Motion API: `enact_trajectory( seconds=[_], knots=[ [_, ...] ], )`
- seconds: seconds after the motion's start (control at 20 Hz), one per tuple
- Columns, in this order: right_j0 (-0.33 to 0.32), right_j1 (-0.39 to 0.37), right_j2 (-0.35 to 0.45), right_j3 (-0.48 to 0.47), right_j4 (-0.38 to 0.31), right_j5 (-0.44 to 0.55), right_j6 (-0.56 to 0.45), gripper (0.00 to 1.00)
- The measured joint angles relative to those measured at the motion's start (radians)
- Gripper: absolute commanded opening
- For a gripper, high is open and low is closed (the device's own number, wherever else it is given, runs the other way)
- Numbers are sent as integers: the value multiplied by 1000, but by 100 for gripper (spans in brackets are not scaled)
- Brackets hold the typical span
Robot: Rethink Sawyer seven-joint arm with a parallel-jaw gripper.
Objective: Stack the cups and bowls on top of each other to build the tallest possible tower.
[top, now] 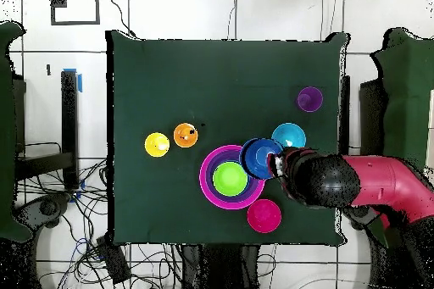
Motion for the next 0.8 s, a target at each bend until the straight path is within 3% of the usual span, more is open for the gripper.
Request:
enact_trajectory(
  seconds=[0.8],
  knots=[
    [68,0,-37,0,0,-6,0,0]
  ],
)
